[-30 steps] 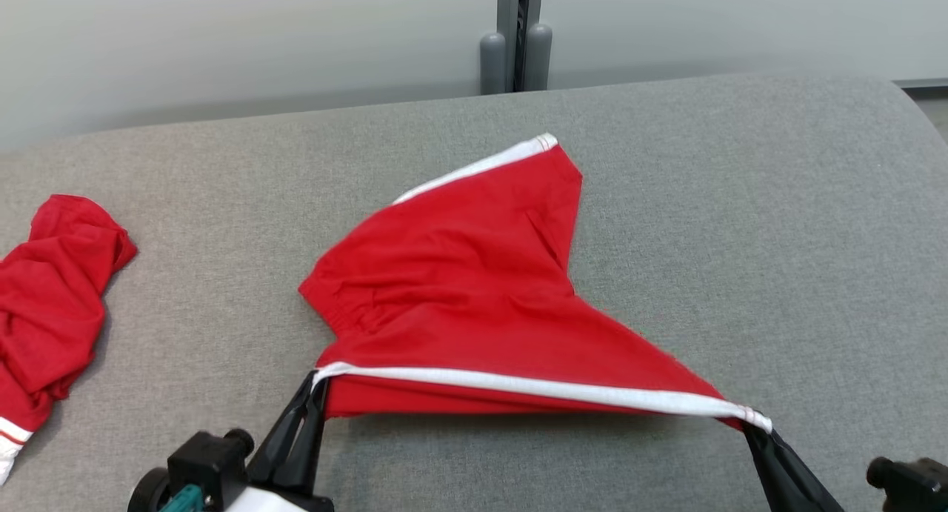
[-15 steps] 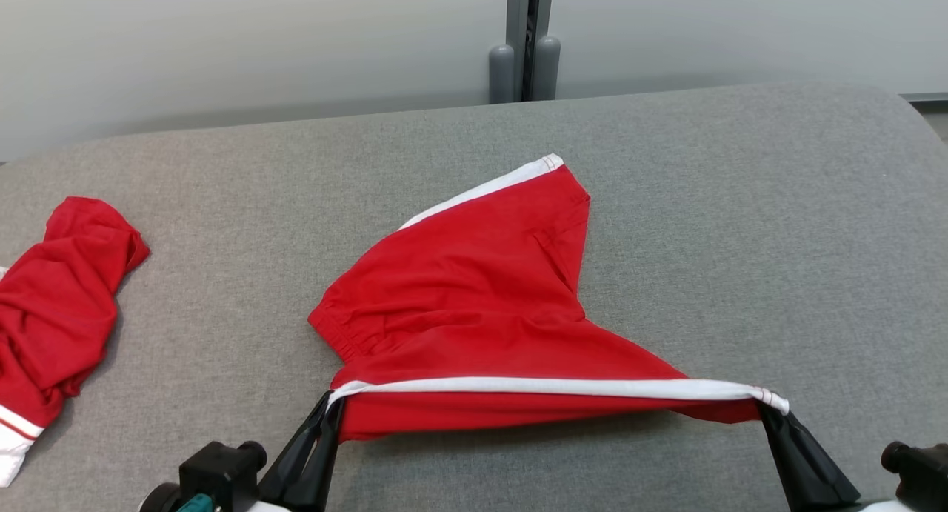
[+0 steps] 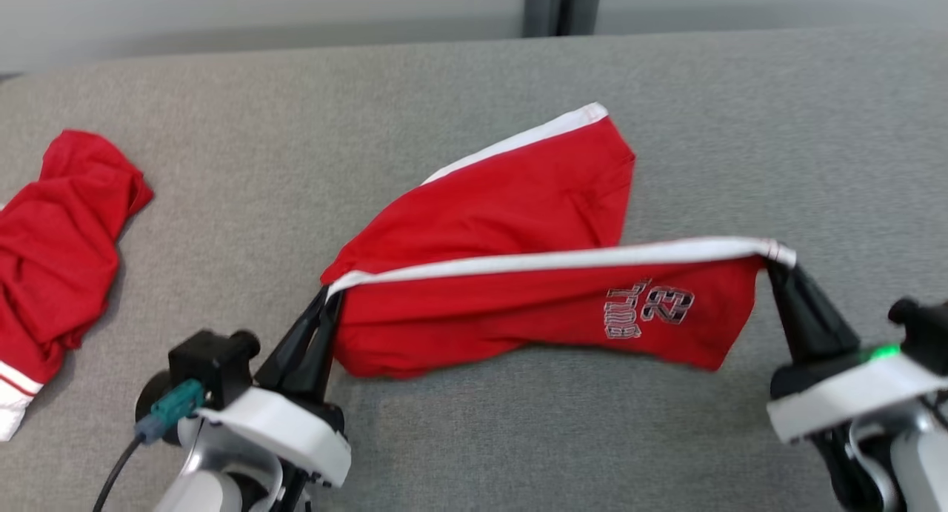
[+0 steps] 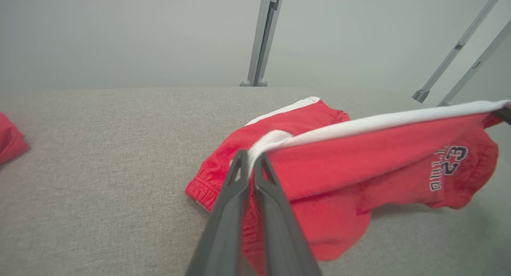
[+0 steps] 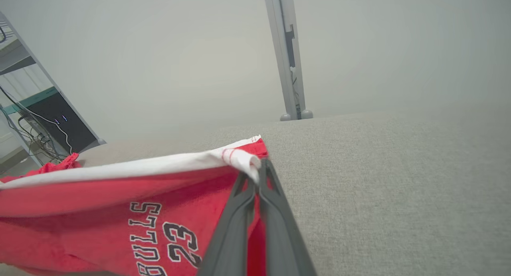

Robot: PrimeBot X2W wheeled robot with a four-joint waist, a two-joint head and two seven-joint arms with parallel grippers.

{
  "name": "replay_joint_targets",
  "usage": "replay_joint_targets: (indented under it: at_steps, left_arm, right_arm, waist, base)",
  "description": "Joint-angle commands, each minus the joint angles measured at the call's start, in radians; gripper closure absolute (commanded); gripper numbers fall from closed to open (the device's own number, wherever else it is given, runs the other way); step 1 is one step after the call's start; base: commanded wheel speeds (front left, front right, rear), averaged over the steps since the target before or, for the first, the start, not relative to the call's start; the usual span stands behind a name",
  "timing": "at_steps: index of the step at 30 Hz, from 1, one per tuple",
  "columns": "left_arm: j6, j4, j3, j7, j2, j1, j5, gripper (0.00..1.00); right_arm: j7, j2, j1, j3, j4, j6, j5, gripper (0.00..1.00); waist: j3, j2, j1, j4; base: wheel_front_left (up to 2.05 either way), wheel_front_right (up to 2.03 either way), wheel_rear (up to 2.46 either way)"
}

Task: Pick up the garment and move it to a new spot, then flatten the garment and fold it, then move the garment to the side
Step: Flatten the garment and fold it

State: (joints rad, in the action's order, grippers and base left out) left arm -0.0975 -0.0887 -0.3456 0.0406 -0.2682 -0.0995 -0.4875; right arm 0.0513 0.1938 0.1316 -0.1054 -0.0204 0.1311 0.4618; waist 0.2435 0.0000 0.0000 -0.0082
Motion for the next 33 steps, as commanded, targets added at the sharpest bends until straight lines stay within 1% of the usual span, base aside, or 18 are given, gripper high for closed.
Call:
replay_joint_targets:
  at_steps: [1,7,14,20,23,27,28,33]
  left_arm:
    - [0.005,0.014,0.003,-0.001,-0.003,-0.029,-0.002,1.00]
    - [0.036,0.098,-0.005,-0.025,0.025,-0.150,-0.007,1.00]
    - [0.089,0.206,-0.034,-0.069,0.083,-0.284,-0.020,1.00]
    - [0.129,0.296,-0.050,-0.095,0.112,-0.378,-0.022,1.00]
    - [0.141,0.338,-0.057,-0.107,0.118,-0.415,-0.018,1.00]
    - [0.153,0.386,-0.061,-0.124,0.130,-0.447,-0.025,1.00]
    - [0.153,0.386,-0.061,-0.124,0.130,-0.447,-0.025,1.00]
    - [0.162,0.426,-0.059,-0.138,0.135,-0.461,-0.038,1.00]
  right_arm:
    - [0.015,0.018,0.037,-0.002,-0.019,-0.001,0.016,1.00]
    - [0.060,0.107,0.259,-0.080,-0.156,-0.001,0.060,1.00]
    - [0.075,0.192,0.490,-0.197,-0.313,0.000,0.121,1.00]
    - [0.087,0.225,0.646,-0.304,-0.462,0.000,0.175,1.00]
    - [0.105,0.229,0.704,-0.359,-0.526,0.000,0.203,1.00]
    - [0.130,0.237,0.765,-0.434,-0.582,0.000,0.239,1.00]
    - [0.130,0.237,0.765,-0.434,-0.582,0.000,0.239,1.00]
    - [0.153,0.230,0.825,-0.510,-0.647,0.000,0.293,1.00]
  waist:
    - [0.038,0.0000,0.0000,0.030]
    - [0.131,0.0000,0.0000,0.083]
    - [0.219,0.0000,0.0000,0.146]
    - [0.269,0.0000,0.0000,0.172]
    - [0.285,0.0000,0.0000,0.181]
    - [0.294,0.0000,0.0000,0.183]
    - [0.294,0.0000,0.0000,0.183]
    - [0.293,0.0000,0.0000,0.178]
  base:
    - [0.00,0.00,0.00]
    - [0.00,0.00,0.00]
    - [0.00,0.00,0.00]
    - [0.00,0.00,0.00]
    - [0.00,0.00,0.00]
    - [0.00,0.00,0.00]
    - [0.00,0.00,0.00]
    - [0.00,0.00,0.00]
